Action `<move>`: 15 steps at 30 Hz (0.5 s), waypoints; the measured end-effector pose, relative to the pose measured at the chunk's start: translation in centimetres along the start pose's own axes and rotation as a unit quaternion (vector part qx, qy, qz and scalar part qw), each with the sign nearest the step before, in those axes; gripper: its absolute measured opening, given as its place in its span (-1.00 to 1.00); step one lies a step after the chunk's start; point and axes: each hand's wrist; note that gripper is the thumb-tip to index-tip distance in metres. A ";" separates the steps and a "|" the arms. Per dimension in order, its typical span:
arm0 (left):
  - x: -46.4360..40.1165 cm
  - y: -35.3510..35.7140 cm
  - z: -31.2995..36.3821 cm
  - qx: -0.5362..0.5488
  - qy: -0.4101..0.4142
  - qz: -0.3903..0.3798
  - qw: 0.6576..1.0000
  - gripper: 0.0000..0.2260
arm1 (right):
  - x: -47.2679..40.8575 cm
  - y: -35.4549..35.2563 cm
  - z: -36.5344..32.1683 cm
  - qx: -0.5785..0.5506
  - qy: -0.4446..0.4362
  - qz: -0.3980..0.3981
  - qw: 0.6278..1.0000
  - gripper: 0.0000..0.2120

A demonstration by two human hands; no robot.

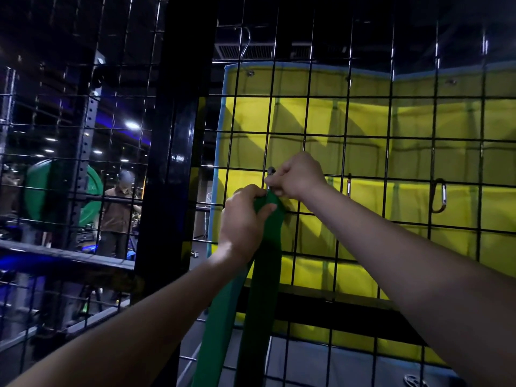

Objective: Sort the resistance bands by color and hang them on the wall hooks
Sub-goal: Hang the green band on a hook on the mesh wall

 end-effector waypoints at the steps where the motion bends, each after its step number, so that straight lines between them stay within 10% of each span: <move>1: 0.0 0.0 -0.1 0.003 0.003 0.003 1.000 -0.74 | -0.1 0.3 0.0 -0.013 0.016 0.000 1.000 -0.81; 9: -0.6 -0.3 0.3 0.047 -0.061 0.000 0.997 -0.67 | -1.0 0.8 0.0 0.006 0.049 -0.001 0.999 -0.68; 15: -0.8 0.3 2.2 -0.114 -0.105 -0.108 0.982 -0.61 | -0.5 0.1 0.5 0.035 -0.010 0.014 0.999 -0.74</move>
Point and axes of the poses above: each hand's wrist, its own x-axis away from the middle knuckle, its own y-axis out of the palm, z = x × y, and after that the axes turned 9 degrees about z, right-handed
